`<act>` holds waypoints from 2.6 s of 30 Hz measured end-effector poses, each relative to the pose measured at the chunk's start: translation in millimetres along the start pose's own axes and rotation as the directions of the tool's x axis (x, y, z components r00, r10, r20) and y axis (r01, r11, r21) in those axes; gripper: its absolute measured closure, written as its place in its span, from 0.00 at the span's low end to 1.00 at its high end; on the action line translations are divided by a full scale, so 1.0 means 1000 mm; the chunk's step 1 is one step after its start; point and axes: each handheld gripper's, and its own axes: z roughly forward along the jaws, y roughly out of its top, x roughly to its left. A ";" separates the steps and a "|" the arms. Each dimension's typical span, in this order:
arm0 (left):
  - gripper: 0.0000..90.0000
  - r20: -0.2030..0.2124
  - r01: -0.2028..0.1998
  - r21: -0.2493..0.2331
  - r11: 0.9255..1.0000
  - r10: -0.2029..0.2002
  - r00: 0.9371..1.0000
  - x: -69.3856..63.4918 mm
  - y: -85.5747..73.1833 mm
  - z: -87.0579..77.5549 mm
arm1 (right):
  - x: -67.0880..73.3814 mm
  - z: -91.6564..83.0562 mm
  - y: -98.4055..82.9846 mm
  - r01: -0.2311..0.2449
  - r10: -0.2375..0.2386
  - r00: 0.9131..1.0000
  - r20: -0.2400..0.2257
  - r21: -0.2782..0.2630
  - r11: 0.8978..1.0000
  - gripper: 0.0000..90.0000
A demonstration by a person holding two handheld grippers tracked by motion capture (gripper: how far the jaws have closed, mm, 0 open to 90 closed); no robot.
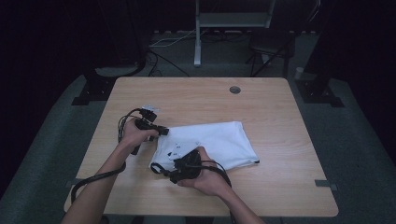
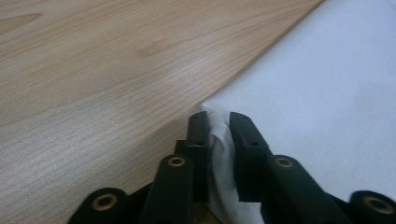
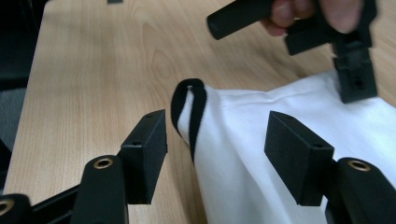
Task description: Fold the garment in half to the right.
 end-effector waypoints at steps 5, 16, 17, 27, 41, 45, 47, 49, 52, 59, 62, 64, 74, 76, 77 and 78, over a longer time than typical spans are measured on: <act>0.92 -0.008 0.008 0.013 1.000 -0.007 1.000 -0.001 0.002 0.000 | 0.004 0.017 0.009 0.022 -0.021 1.000 -0.020 0.032 0.999 0.43; 0.93 -0.014 0.004 0.018 1.000 -0.004 1.000 -0.002 0.002 0.000 | 0.001 0.046 0.010 0.031 -0.033 0.999 0.008 0.117 0.993 0.45; 0.93 -0.014 0.004 0.018 1.000 -0.003 1.000 -0.002 0.002 0.000 | 0.001 0.048 0.010 0.031 -0.032 0.999 0.010 0.123 0.992 0.46; 0.93 -0.017 0.001 0.016 1.000 0.000 1.000 -0.004 0.002 0.000 | 0.000 0.054 0.012 0.038 -0.042 0.999 0.025 0.161 0.986 0.60; 0.94 0.005 0.005 0.009 1.000 -0.005 1.000 -0.011 0.005 0.003 | -0.004 0.053 0.008 -0.038 0.029 0.997 0.069 0.139 0.990 0.92; 0.94 0.013 0.011 -0.008 1.000 -0.011 1.000 -0.010 0.007 -0.001 | -0.004 0.049 0.007 -0.052 0.045 0.997 0.065 0.107 0.993 0.92; 0.94 0.013 0.019 -0.015 1.000 -0.019 1.000 -0.010 0.008 -0.004 | -0.006 0.042 0.007 -0.062 0.057 0.997 0.061 0.072 0.995 0.92; 0.94 0.016 0.017 -0.019 1.000 -0.017 1.000 -0.009 0.010 -0.006 | -0.006 0.040 0.007 -0.064 0.060 0.996 0.061 0.064 0.996 0.92; 0.94 0.018 0.022 -0.028 0.999 -0.021 1.000 -0.011 0.013 -0.011 | -0.007 0.029 0.012 -0.065 0.064 0.996 0.058 0.023 0.998 0.92; 0.94 0.016 -0.008 -0.042 0.999 0.009 1.000 -0.022 0.026 -0.022 | -0.009 0.014 0.018 -0.070 0.071 0.996 0.059 -0.025 0.997 0.92; 0.94 0.009 -0.027 -0.040 0.999 0.027 1.000 -0.027 0.033 -0.025 | -0.010 0.006 0.019 -0.082 0.085 0.995 0.056 -0.055 0.995 0.92; 0.94 0.002 -0.036 -0.039 0.999 0.036 0.999 -0.031 0.037 -0.027 | -0.011 0.001 0.020 -0.091 0.095 0.994 0.055 -0.071 0.993 0.92; 0.94 -0.032 -0.085 -0.042 0.996 0.083 0.996 -0.048 0.058 -0.037 | -0.019 -0.026 0.024 -0.094 0.105 0.992 0.076 -0.137 0.986 0.92; 0.94 -0.041 -0.092 -0.041 0.995 0.090 0.995 -0.052 0.062 -0.039 | -0.021 -0.032 0.025 -0.100 0.113 0.991 0.078 -0.152 0.983 0.92; 0.94 -0.044 -0.101 -0.037 0.994 0.099 0.994 -0.054 0.065 -0.040 | -0.022 -0.034 0.025 -0.098 0.112 0.990 0.081 -0.159 0.982 0.92; 0.94 -0.044 -0.101 -0.037 0.994 0.099 0.994 -0.054 0.065 -0.040 | -0.022 -0.034 0.025 -0.098 0.112 0.990 0.081 -0.159 0.982 0.92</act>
